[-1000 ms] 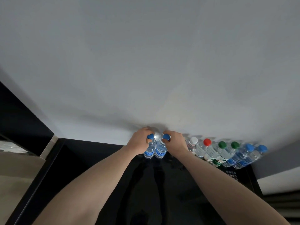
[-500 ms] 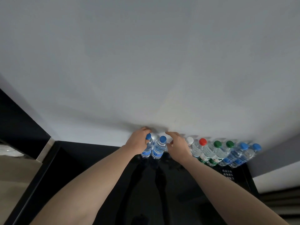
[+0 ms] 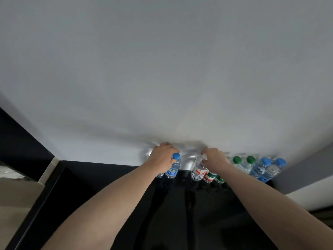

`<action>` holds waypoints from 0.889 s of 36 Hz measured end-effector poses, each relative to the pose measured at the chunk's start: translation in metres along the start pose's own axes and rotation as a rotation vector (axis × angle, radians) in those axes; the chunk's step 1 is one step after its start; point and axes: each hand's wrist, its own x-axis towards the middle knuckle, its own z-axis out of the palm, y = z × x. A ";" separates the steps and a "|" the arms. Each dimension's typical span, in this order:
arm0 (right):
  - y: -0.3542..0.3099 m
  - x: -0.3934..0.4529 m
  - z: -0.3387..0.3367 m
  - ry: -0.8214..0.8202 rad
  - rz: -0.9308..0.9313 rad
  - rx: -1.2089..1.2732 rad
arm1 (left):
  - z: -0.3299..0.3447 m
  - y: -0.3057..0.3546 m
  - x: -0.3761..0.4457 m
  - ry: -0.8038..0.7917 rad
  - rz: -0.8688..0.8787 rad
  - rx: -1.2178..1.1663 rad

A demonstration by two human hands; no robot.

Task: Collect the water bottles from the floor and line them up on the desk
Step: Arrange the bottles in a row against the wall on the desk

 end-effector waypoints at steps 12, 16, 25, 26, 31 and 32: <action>-0.022 -0.001 0.011 0.018 -0.114 0.067 | 0.003 0.004 0.006 0.014 -0.024 0.069; -0.032 0.000 0.014 0.022 -0.133 0.108 | 0.003 0.006 0.006 0.007 -0.034 0.084; -0.045 0.002 0.020 0.058 -0.127 0.211 | -0.002 0.008 0.004 0.005 -0.072 0.094; -0.044 0.003 0.019 0.065 -0.123 0.222 | -0.002 0.008 0.004 0.004 -0.074 0.096; -0.033 0.004 0.003 0.073 -0.144 0.239 | -0.003 0.010 0.003 -0.001 -0.059 0.097; -0.028 0.003 -0.001 0.075 -0.148 0.255 | -0.003 0.010 0.002 0.003 -0.057 0.091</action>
